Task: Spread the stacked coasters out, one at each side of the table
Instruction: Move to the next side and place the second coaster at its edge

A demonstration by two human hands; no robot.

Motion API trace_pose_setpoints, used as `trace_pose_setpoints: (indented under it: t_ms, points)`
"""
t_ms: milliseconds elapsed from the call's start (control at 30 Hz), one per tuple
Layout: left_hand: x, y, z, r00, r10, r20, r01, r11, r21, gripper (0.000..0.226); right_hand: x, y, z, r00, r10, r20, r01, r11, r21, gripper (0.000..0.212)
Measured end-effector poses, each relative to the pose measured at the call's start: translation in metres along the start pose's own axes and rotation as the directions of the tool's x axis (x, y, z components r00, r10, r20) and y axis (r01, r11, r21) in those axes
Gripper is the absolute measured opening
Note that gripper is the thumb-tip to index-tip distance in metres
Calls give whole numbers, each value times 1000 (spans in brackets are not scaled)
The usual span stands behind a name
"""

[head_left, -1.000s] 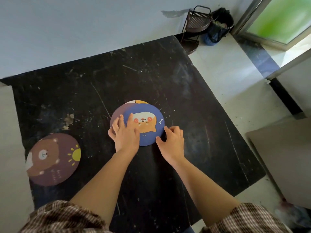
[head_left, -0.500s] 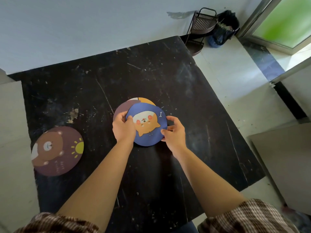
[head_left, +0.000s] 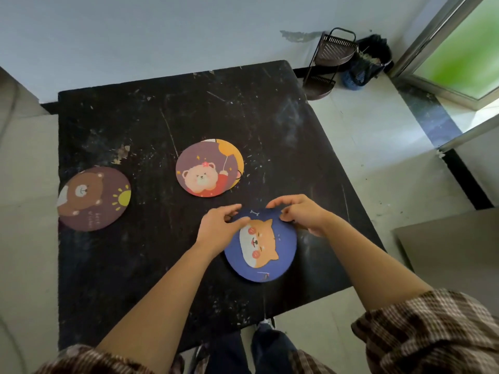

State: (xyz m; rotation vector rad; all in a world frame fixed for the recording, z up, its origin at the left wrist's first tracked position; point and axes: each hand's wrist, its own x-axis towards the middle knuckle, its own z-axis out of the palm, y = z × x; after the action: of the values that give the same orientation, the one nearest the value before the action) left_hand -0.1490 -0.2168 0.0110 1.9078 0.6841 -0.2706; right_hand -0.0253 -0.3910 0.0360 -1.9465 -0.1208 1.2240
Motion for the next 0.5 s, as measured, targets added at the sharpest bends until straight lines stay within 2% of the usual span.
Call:
trace_pose_setpoints:
  t_ms: [67,133,200,333,500]
  points:
    - [-11,-2,14,1000,11,-1,-11,996,93,31,-6,4,-1,999,-38,15,40,992,-121,43]
    - [-19,-6,24,997,-43,-60,47,996,77,28,-10,12,0,993,-111,-26,104,975,-196,37]
    - [-28,-13,34,981,-147,-129,141,988,-60,30,-11,27,2,980,-157,-122,131,971,-198,26]
    - [-52,-32,50,932,-299,-202,215,910,-354,26,-19,64,6,957,-91,-275,43,984,-174,32]
    - [-78,-50,70,873,-407,-269,207,809,-551,34,-39,96,16,958,67,-280,-53,997,55,26]
